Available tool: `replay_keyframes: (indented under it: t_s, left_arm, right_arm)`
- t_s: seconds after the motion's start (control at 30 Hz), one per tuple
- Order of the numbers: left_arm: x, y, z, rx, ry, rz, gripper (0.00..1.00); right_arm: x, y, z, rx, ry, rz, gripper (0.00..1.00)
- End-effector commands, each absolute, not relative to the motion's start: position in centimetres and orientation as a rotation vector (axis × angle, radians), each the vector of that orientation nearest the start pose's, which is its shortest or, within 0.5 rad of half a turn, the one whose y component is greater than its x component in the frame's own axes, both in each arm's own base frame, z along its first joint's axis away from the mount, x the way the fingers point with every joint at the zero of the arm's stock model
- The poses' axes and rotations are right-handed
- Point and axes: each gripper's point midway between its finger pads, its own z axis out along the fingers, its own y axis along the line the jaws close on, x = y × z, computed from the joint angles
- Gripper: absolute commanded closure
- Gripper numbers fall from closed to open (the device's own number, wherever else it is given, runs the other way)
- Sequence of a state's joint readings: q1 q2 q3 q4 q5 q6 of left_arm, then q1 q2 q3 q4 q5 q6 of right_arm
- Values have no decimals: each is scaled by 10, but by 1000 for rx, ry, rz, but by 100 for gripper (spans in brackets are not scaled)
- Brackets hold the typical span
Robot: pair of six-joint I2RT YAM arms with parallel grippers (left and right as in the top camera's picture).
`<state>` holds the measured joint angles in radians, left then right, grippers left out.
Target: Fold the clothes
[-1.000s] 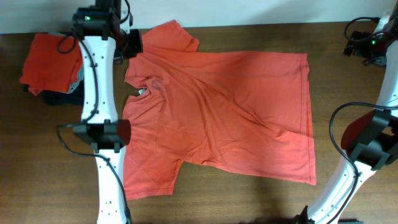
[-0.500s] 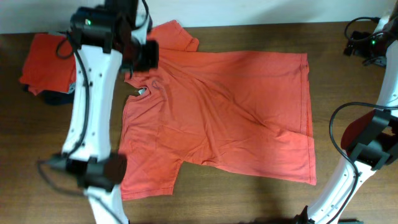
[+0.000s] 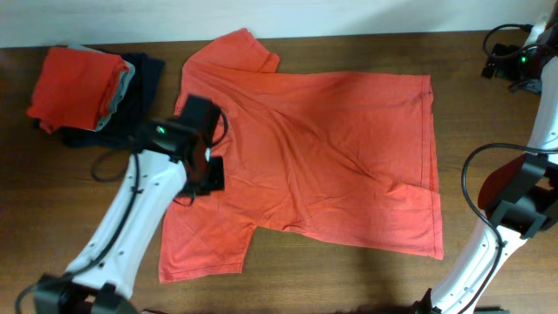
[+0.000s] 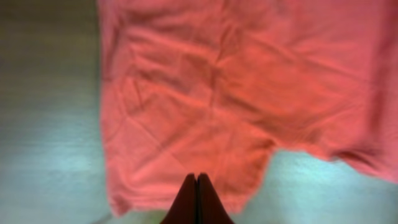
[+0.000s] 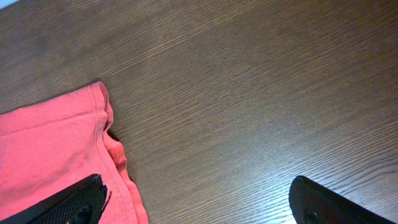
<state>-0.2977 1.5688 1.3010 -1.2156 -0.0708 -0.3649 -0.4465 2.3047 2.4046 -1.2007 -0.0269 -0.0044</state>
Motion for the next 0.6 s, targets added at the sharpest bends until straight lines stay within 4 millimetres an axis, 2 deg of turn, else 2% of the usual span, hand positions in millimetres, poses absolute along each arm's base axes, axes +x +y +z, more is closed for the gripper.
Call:
replay_keyframes:
  t_s: [0.0, 0.1, 0.23, 0.4, 0.57]
  left_arm:
    - [264, -67, 87, -201, 3096, 48, 99]
    - [258, -63, 58, -275, 3097, 13, 100]
    - [260, -50, 34, -363, 3058, -16, 99]
    - [260, -37, 16, -436, 3026, -22, 99]
    - [262, -32, 6, -462, 2996, -29, 100]
  right_arm:
    - [496, -231, 183, 568, 2595, -111, 1]
    - [495, -231, 183, 568, 2595, -111, 2]
    - [496, -231, 183, 568, 2595, -111, 2]
    - [496, -231, 183, 568, 2595, -111, 2]
    - [495, -231, 183, 568, 2595, -111, 2]
